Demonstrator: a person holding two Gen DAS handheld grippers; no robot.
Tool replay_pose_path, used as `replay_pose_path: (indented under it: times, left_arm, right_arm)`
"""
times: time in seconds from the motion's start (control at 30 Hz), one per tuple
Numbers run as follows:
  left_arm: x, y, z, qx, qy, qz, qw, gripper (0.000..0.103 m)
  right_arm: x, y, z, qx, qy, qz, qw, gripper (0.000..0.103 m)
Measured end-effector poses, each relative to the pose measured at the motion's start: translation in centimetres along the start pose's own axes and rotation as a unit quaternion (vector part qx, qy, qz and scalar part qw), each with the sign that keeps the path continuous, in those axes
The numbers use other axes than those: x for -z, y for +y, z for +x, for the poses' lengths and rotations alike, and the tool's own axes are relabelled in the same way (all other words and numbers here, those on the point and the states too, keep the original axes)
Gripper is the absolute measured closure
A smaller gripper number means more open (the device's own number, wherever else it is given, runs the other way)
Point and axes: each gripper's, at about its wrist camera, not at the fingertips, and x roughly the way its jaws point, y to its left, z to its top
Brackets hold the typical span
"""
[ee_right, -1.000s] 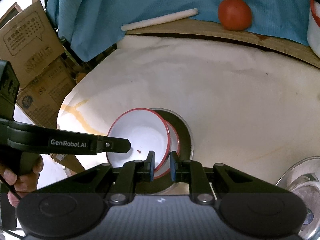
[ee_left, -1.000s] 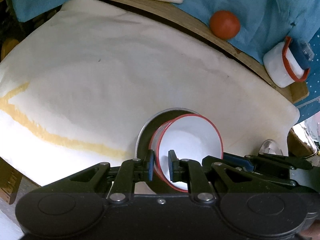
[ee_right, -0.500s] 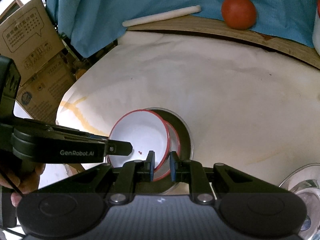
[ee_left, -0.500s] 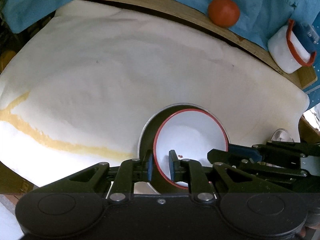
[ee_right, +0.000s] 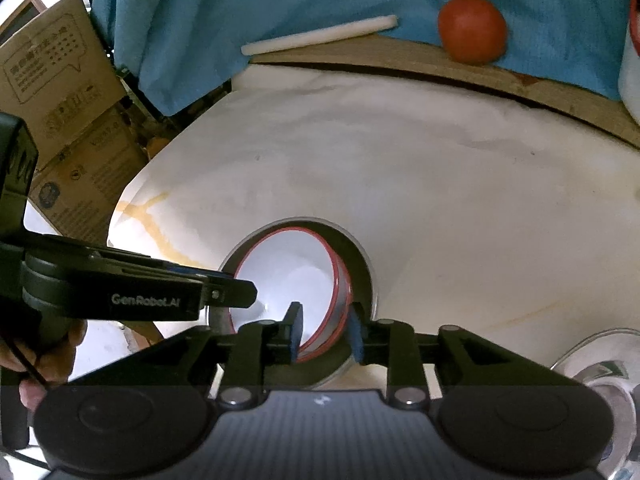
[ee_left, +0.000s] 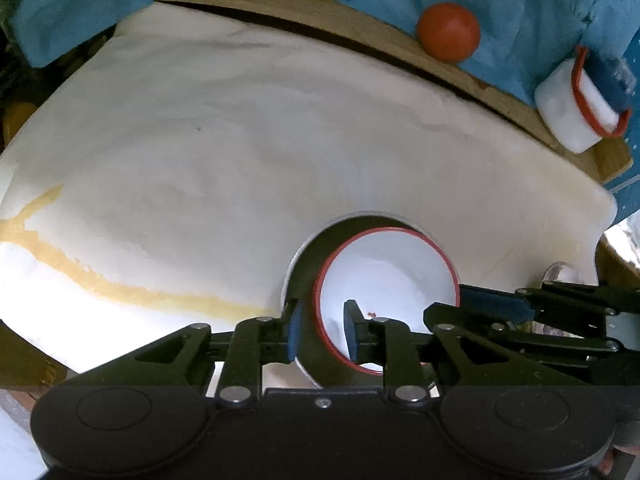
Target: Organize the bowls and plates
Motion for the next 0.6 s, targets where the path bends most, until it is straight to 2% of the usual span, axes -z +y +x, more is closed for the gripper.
replay_pose_path:
  times: [0.07, 0.1, 0.13, 0.17, 0.23, 0.3, 0.33, 0.37, 0.4, 0.43, 0.5, 0.6]
  left_arm:
    - [0.2, 0.3, -0.5, 0.008, -0.008, -0.006, 0.9999, 0.075]
    - [0.3, 0.4, -0.7, 0.012, -0.013, -0.008, 0.9998, 0.074]
    - [0.4, 0.5, -1.0, 0.017, -0.018, -0.010, 0.9996, 0.069]
    - [0.5, 0.6, -1.2, 0.019, -0.024, -0.011, 0.9995, 0.060]
    - [0.7, 0.8, -1.8, 0.009, -0.036, -0.011, 0.9992, 0.049]
    - [0.8, 1.1, -2.2, 0.000, -0.048, -0.012, 0.9988, 0.043]
    - [0.9, 1.3, -2.4, -0.002, -0.053, -0.014, 0.9985, 0.037]
    - [0.9, 1.5, -2.6, -0.006, -0.057, -0.018, 0.9982, 0.023]
    - [1.1, 1.9, -2.9, -0.011, -0.065, -0.024, 0.9975, 0.015]
    - [1.1, 2.1, -3.1, -0.018, -0.074, -0.030, 0.9966, 0.003]
    - [1.4, 2.6, -3.4, -0.031, -0.089, -0.040, 0.9947, 0.001]
    - [1.7, 3.6, -3.3, -0.041, -0.086, -0.053, 0.9940, 0.001]
  right_arm:
    - [0.1, -0.1, -0.4, 0.002, -0.006, -0.001, 1.000, 0.069]
    - [0.2, -0.1, -0.7, 0.004, -0.010, -0.001, 1.000, 0.063]
    - [0.1, -0.2, -1.0, 0.006, -0.015, -0.001, 1.000, 0.057]
    - [0.2, -0.3, -1.3, 0.008, -0.020, -0.001, 1.000, 0.055]
    - [0.1, -0.4, -1.8, 0.013, -0.028, 0.001, 1.000, 0.049]
    - [0.0, -0.6, -2.2, 0.019, -0.035, 0.003, 0.999, 0.044]
    - [0.0, -0.6, -2.4, 0.021, -0.037, 0.004, 0.999, 0.038]
    - [0.0, -0.7, -2.5, 0.023, -0.040, 0.005, 0.999, 0.035]
    - [0.0, -0.7, -2.7, 0.026, -0.042, 0.005, 0.999, 0.024]
    - [0.0, -0.8, -2.9, 0.030, -0.046, 0.005, 0.998, 0.011]
    - [-0.1, -0.9, -3.1, 0.037, -0.052, 0.007, 0.998, 0.002]
    - [-0.2, -1.2, -3.1, 0.055, -0.051, 0.010, 0.997, 0.001]
